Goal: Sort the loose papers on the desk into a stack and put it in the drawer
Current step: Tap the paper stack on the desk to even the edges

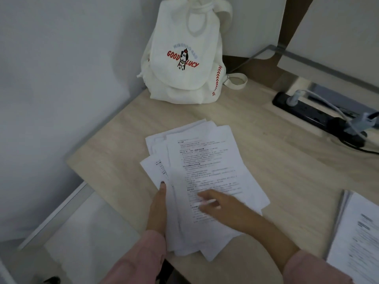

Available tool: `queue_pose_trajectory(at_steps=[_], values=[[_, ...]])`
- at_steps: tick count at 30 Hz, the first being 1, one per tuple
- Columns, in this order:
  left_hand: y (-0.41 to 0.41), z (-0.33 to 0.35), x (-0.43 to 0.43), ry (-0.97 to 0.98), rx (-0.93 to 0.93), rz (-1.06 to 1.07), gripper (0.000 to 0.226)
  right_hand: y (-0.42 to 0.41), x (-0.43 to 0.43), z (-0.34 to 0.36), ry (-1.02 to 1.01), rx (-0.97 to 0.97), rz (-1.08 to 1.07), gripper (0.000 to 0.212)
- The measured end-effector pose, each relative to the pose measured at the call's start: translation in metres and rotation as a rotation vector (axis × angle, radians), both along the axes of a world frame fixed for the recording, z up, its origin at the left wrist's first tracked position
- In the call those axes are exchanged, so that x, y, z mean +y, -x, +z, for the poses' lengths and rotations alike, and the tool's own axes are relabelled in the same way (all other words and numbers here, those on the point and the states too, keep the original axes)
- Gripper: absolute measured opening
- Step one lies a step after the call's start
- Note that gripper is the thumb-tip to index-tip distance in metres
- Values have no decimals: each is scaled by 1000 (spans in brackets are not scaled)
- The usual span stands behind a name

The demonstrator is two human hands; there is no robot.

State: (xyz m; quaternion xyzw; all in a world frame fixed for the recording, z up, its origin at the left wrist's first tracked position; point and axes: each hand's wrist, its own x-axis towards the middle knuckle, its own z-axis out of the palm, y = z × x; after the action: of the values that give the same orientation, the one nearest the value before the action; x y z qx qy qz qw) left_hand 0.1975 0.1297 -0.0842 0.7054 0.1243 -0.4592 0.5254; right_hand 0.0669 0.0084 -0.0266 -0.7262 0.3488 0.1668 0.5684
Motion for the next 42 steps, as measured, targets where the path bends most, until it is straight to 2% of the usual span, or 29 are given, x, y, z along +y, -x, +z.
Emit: queue_pose_trajectory(at_steps=[1, 3, 5, 6, 9, 11, 12, 15, 18, 19, 21, 23, 25, 28, 32, 34, 36, 39, 42], values=[[2, 8, -3, 4, -23, -18, 87, 2, -10, 0, 33, -20, -94, 36], [4, 18, -5, -1, -91, -49, 54, 11, -39, -9, 250, -21, -315, 33], [5, 18, -5, 4, -177, -45, 24, 23, -69, -24, 412, 74, -444, 38], [5, 17, -5, 13, -214, -32, 20, 28, -79, -28, 425, 143, -468, 40], [5, 18, -5, 41, -278, -17, 25, 41, -92, -46, 442, 266, -429, 38], [8, 19, -6, 51, -285, -50, 30, 41, -85, -48, 381, 229, -408, 15], [9, 19, -6, 54, -277, -69, 36, 40, -78, -45, 342, 204, -367, 12], [13, 17, -6, 42, -257, -128, 54, 39, -57, -45, 268, 192, -305, 11], [13, 16, -7, 45, -224, -199, 60, 44, -51, -52, 348, 216, -339, 19], [14, 16, -9, 44, -221, -236, 60, 45, -50, -50, 345, 207, -389, 5], [16, 19, -12, 32, -215, -293, 57, 49, -55, -55, 332, 205, -420, 40], [18, 22, -16, 43, -196, -315, 55, 53, -60, -55, 272, 174, -466, 60], [20, 25, -18, 56, -188, -344, 55, 54, -65, -49, 224, 129, -526, 56], [23, 29, -20, 71, -154, -367, 51, 61, -68, -37, 84, 89, -612, 34], [21, 36, -23, 83, -85, -370, 43, 75, -67, -33, -164, 42, -728, 40], [20, 38, -24, 59, -80, -438, 49, 82, -65, -32, -306, 15, -814, 40], [21, 40, -28, 28, -124, -535, 45, 88, -60, -27, -391, -13, -845, 43], [26, 46, -40, 51, -171, -604, 45, 95, -55, -20, -268, -71, -810, 56], [31, 59, -57, 129, -227, -632, 49, 101, -59, -1, -87, -165, -884, 47]])
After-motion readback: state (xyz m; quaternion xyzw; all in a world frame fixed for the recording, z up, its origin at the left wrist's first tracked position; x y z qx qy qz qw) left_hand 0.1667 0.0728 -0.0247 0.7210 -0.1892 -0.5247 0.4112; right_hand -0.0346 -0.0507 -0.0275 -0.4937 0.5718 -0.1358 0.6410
